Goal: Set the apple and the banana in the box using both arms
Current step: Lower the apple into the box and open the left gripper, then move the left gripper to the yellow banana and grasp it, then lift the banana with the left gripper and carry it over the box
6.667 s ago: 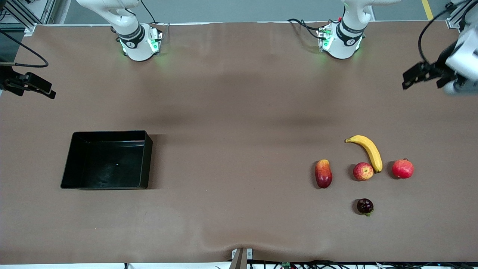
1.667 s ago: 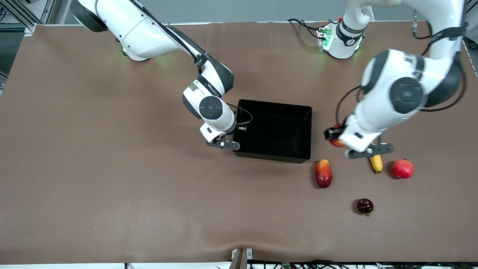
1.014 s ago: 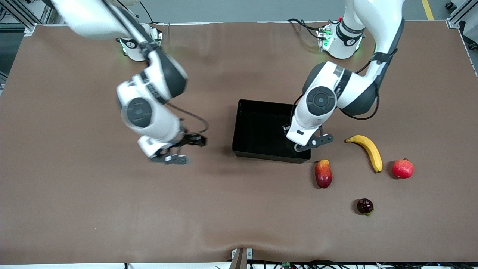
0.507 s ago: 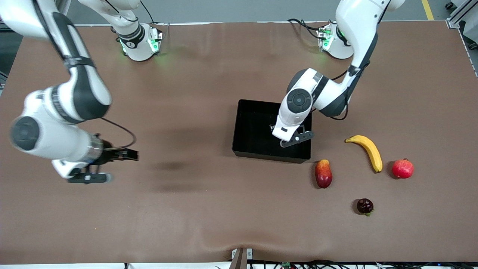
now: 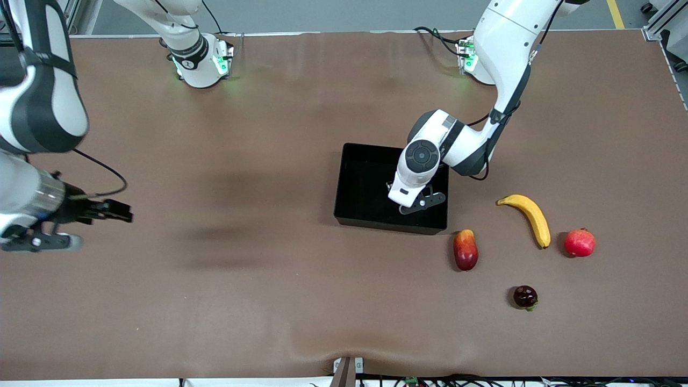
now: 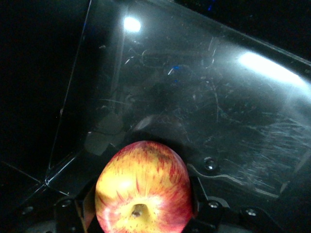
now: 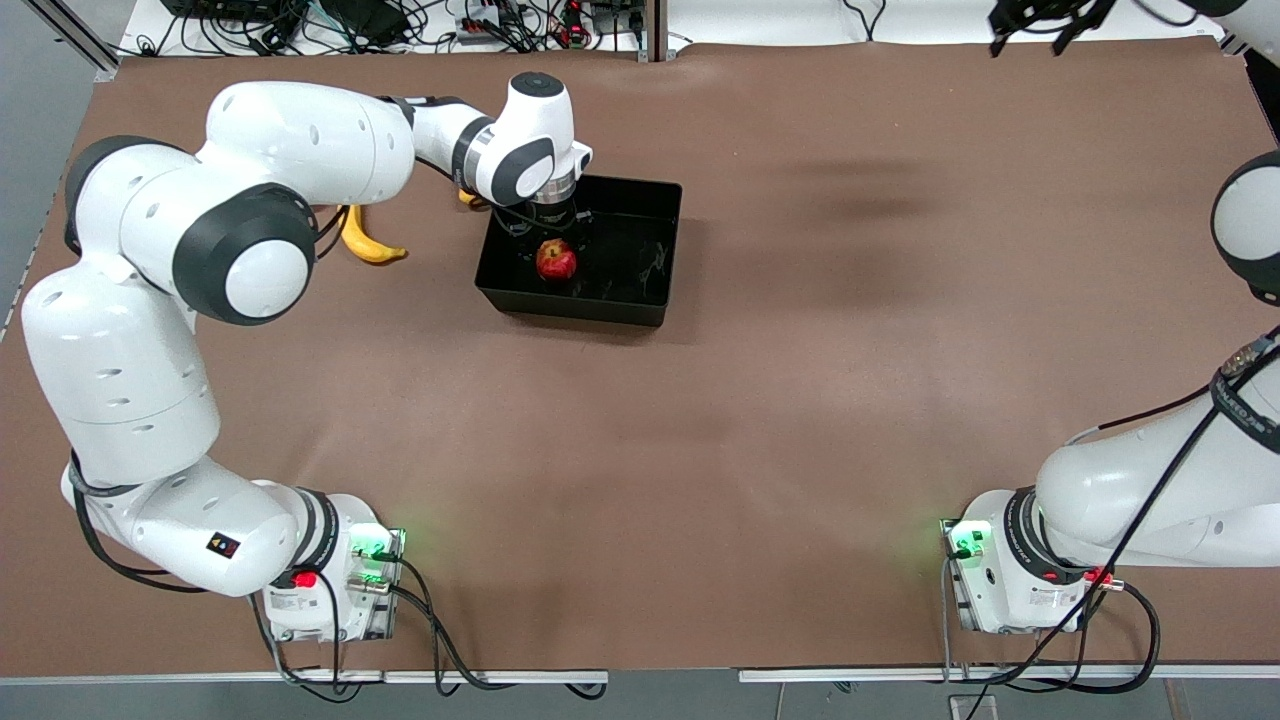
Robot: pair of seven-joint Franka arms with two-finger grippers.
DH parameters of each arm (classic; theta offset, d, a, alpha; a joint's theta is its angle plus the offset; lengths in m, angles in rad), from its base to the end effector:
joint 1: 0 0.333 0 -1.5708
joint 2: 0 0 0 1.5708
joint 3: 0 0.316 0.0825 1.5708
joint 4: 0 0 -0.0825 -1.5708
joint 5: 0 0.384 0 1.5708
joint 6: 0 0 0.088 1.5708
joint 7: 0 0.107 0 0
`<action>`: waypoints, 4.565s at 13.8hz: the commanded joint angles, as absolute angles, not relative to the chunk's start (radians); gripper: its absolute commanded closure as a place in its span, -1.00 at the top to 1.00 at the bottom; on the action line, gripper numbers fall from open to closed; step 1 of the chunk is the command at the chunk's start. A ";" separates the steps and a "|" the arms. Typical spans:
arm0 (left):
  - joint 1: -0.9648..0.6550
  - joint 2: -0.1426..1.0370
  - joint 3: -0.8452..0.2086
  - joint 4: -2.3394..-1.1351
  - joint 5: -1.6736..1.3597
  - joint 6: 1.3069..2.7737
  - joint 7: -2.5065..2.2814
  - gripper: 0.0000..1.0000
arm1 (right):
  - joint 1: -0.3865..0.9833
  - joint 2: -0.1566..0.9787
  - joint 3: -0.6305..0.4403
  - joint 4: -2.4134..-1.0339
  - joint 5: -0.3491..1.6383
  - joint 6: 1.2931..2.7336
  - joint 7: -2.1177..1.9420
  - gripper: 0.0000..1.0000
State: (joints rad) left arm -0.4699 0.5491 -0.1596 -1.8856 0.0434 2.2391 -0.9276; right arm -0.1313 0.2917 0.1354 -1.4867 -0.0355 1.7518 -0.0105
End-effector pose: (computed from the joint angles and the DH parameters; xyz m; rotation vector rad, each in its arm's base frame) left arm 0.4989 -0.3576 0.2029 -3.0063 -0.4286 0.2610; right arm 0.6473 -0.0109 0.5056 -3.1371 -0.0254 0.0375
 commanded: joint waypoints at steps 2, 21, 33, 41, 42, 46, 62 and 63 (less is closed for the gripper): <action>-0.476 0.555 -0.156 -1.870 0.066 2.247 -0.951 1.00 | -0.084 0.132 0.048 -1.525 -0.020 1.668 -0.050 1.00; 0.087 0.456 -0.149 -1.750 0.077 1.984 -0.494 1.00 | -0.109 -0.026 0.040 -1.534 0.021 1.401 0.040 1.00; 0.212 0.564 -0.149 -1.913 0.141 2.256 -0.511 -0.02 | -0.103 -0.002 0.046 -1.542 0.034 1.508 0.034 1.00; 0.199 0.376 -0.254 -1.893 0.144 2.074 -0.547 -1.00 | -0.126 0.008 0.041 -1.532 0.051 1.519 0.028 1.00; 0.199 0.358 -0.306 -1.875 0.144 2.048 -0.599 -1.00 | -0.115 0.008 0.046 -1.529 0.038 1.516 0.026 1.00; 0.138 0.367 -0.472 -1.773 0.144 1.957 -0.836 -1.00 | -0.081 0.008 0.049 -1.529 0.015 1.511 0.025 1.00; -0.374 0.705 -0.463 -1.598 0.255 2.029 -1.295 -1.00 | 0.026 0.009 -0.058 -1.534 -0.006 1.516 0.041 1.00; -0.374 0.725 -0.463 -1.598 0.255 2.055 -1.284 -1.00 | 0.020 0.008 -0.052 -1.534 -0.006 1.514 0.041 1.00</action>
State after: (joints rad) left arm -0.3621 0.6848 -0.4685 -1.6340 0.2324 2.0316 -1.2799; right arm 0.0093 0.0100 -0.0400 -1.5386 -0.0062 1.5153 0.0316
